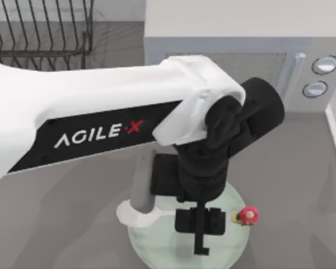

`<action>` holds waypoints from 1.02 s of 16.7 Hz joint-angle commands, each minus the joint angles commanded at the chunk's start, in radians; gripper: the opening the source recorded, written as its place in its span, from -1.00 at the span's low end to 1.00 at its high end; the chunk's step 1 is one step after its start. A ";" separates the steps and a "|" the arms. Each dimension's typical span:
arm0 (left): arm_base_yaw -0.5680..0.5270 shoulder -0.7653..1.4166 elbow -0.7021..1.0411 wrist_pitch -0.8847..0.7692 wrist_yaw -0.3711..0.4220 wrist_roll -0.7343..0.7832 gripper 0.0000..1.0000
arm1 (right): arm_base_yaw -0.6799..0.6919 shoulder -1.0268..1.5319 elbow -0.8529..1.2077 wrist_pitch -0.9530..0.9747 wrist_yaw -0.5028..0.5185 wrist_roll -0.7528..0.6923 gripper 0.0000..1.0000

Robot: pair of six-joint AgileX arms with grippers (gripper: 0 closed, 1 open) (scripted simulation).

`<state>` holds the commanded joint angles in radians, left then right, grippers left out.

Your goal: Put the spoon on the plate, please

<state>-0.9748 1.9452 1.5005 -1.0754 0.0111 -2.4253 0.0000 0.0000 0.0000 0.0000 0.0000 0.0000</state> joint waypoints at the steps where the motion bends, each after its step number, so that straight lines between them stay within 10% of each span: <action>1: 0.006 0.012 -0.001 0.015 -0.005 -0.003 -1.00 | 0.000 0.000 0.000 0.000 0.000 0.000 1.00; 14: 0.057 0.126 -0.064 0.119 -0.031 -0.011 -1.00 | 0.000 0.000 0.000 0.000 0.000 0.000 1.00; 17: 0.057 0.126 -0.064 0.119 -0.031 -0.011 -0.55 | 0.000 0.000 0.000 0.000 0.000 0.000 1.00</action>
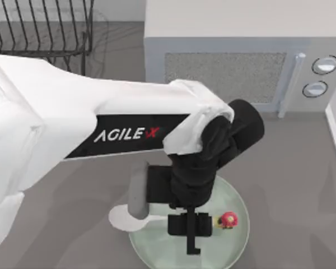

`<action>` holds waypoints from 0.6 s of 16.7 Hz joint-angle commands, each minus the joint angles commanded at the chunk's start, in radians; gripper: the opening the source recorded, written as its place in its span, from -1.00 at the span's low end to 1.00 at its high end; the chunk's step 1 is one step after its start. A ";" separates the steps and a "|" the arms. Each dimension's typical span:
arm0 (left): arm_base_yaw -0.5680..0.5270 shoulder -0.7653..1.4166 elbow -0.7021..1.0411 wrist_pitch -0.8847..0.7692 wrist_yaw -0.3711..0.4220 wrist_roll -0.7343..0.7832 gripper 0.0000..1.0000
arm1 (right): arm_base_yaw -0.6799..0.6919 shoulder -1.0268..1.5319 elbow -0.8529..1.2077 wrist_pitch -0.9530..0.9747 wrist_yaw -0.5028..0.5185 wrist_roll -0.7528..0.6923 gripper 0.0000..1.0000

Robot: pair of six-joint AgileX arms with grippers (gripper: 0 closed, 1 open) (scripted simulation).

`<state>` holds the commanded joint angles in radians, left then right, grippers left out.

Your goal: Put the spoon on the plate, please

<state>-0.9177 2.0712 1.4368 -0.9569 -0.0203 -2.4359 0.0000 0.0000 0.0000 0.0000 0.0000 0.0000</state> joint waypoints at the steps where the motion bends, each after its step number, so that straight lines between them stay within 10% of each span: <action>1: 0.000 0.000 0.000 0.000 0.000 0.000 -0.40 | 0.000 0.000 0.000 0.000 0.000 0.000 1.00; 10: 0.000 0.000 0.000 0.000 0.000 0.000 0.96 | 0.000 0.000 0.000 0.000 0.000 0.000 1.00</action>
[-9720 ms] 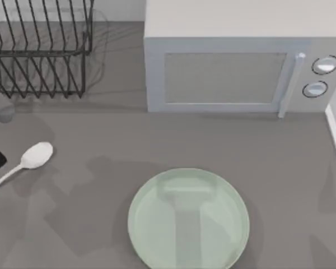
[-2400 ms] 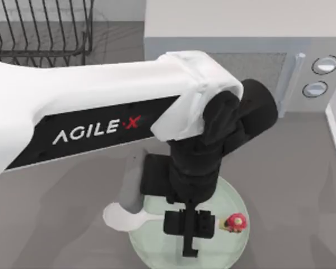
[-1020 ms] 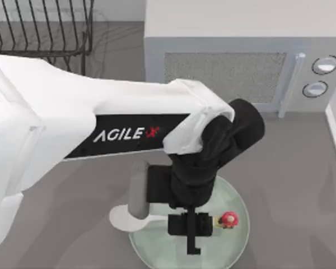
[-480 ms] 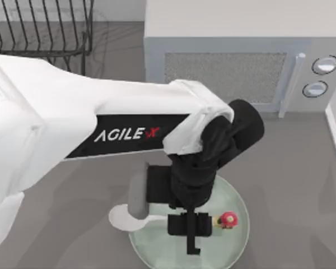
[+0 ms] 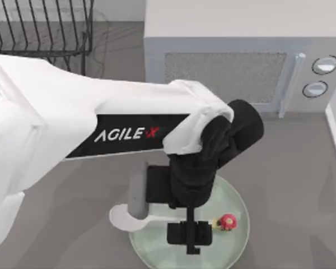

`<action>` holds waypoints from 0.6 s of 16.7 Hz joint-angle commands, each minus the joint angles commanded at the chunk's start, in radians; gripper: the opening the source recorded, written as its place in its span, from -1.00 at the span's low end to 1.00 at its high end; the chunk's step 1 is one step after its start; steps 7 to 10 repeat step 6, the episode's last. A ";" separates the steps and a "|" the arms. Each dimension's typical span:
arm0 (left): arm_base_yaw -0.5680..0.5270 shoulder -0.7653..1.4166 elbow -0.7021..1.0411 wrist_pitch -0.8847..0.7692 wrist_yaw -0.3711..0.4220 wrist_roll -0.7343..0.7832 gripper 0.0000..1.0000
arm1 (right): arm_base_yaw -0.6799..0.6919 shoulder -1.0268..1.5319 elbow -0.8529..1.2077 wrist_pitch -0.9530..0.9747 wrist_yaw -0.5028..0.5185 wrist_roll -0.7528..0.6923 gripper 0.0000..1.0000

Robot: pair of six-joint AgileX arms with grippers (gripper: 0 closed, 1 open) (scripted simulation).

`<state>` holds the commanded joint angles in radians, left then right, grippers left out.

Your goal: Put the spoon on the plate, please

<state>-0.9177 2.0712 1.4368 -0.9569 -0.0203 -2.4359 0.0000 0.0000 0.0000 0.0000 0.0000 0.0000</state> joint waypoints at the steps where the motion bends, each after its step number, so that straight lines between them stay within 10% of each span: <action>1: 0.000 0.000 0.000 0.000 0.000 0.000 1.00 | 0.000 0.000 0.000 0.000 0.000 0.000 1.00; 10: 0.000 0.000 0.000 0.000 0.000 0.000 1.00 | 0.000 0.000 0.000 0.000 0.000 0.000 1.00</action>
